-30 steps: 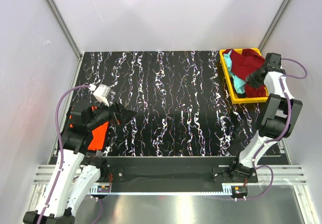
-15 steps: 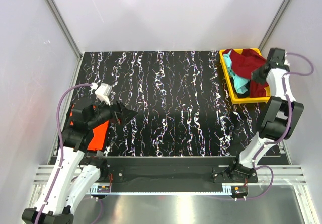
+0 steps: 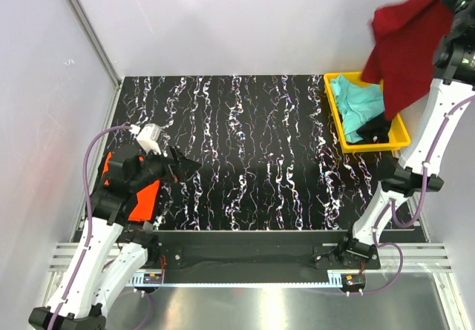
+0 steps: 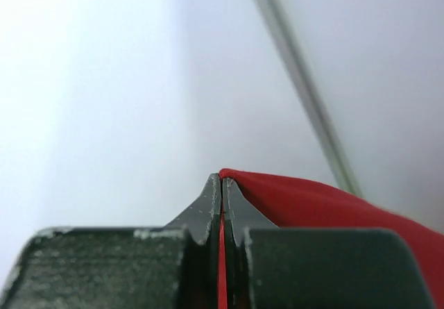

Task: Fold and stack the t-shirts
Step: Grab the tshirt from the pile, then move the tshirt to the center of the board

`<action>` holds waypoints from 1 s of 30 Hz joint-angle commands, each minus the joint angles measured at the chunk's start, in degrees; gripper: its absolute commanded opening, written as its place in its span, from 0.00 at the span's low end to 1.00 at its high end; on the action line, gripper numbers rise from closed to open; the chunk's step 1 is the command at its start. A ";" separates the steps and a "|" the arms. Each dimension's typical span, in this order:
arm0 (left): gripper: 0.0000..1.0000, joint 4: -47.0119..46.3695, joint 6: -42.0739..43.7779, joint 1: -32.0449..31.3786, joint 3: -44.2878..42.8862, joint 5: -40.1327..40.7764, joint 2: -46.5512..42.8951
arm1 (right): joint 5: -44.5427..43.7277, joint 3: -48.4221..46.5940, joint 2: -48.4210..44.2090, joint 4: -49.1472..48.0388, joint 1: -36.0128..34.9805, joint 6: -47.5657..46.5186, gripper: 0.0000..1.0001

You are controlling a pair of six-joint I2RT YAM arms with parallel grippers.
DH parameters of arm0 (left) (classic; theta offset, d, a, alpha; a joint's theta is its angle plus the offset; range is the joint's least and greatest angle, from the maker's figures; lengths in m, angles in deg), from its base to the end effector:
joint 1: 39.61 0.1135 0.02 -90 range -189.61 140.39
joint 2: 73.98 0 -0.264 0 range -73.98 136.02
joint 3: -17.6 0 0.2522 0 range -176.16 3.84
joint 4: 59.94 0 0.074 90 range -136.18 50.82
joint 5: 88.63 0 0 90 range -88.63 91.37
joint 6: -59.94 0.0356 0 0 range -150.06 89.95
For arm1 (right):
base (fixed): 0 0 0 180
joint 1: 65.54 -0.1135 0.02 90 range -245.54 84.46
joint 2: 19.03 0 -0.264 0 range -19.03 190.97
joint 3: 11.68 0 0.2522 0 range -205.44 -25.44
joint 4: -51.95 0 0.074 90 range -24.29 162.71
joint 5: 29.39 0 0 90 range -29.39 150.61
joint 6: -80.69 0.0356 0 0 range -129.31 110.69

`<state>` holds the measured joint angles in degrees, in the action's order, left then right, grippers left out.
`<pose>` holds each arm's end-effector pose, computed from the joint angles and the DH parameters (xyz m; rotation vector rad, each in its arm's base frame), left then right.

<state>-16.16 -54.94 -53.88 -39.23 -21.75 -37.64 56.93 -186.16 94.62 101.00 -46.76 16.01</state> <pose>0.1338 -0.0485 0.3160 0.0841 2.0386 -0.8356 0.3364 -0.1168 0.5979 0.5623 1.2447 0.0520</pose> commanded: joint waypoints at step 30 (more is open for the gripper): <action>0.83 4.28 -21.79 -1.64 1.32 -1.23 4.08 | 20.49 104.91 -55.28 -0.15 -38.91 17.14 0.70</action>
<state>-6.15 -74.37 -54.18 -39.71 -21.97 -39.37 83.47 -80.62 46.38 100.01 -85.73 37.41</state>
